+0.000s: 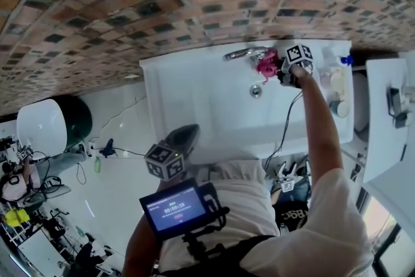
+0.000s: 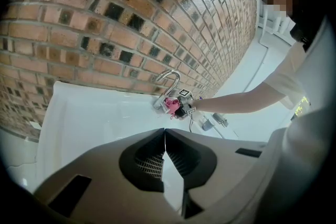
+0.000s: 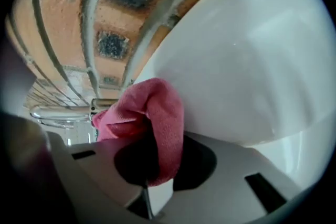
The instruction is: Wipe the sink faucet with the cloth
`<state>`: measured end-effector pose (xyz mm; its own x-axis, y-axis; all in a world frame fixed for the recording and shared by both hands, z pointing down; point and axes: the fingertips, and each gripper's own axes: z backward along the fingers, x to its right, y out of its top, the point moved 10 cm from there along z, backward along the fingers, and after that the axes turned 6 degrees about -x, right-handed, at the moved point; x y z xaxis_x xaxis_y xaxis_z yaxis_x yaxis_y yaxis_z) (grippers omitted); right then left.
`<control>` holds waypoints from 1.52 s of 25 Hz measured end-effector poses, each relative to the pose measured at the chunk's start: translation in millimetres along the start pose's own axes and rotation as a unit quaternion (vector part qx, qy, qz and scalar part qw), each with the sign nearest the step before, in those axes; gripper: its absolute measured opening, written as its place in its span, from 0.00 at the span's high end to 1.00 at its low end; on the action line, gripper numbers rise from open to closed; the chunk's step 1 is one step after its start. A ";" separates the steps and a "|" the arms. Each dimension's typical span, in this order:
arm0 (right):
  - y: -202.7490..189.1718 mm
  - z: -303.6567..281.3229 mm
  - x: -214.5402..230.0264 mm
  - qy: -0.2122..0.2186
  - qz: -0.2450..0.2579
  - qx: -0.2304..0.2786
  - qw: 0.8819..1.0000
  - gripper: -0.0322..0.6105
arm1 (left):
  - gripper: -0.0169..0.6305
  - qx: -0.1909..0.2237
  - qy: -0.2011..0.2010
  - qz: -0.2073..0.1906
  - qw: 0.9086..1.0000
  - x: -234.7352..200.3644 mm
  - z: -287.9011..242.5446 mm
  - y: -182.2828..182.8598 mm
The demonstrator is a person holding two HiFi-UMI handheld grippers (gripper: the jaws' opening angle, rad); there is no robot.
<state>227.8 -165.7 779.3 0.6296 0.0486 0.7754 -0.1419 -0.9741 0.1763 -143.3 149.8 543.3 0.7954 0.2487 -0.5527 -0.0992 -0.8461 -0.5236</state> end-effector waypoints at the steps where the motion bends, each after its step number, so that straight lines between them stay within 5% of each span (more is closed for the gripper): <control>1: -2.9 -1.5 4.5 0.014 -0.011 0.007 1.000 0.86 | 0.97 0.001 0.001 0.001 1.000 -1.1 0.4 -1.2; 11: -61.1 -21.7 38.5 0.163 -0.105 0.106 0.975 0.87 | 0.97 -0.018 -0.001 -0.003 1.000 -6.0 1.0 -6.3; 20: -99.3 -69.8 11.8 0.219 -0.140 0.184 0.948 0.87 | 0.97 -0.030 -0.008 -0.008 0.999 -8.4 -1.2 -12.5; 28: -144.0 -76.3 -76.7 0.254 -0.049 0.188 0.948 0.87 | 0.97 0.003 -0.033 -0.013 0.999 -9.4 3.7 2.6; 32: -177.7 -28.0 -121.0 0.191 0.014 0.215 0.958 0.86 | 0.97 0.022 -0.054 -0.022 0.998 -10.0 14.5 15.1; 35: -202.9 17.2 -149.6 0.085 0.074 0.239 0.964 0.86 | 0.97 0.045 -0.060 -0.035 0.997 -9.2 22.8 30.9; 38: -223.2 51.6 -170.8 -0.030 0.118 0.259 0.958 0.86 | 0.97 0.083 -0.058 -0.048 0.994 -8.1 27.4 50.5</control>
<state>191.3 32.0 576.2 0.6724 -0.1834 0.7171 0.1033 -0.9361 -0.3362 -171.2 118.0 503.6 0.7332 0.3854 -0.5602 -0.1310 -0.7284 -0.6725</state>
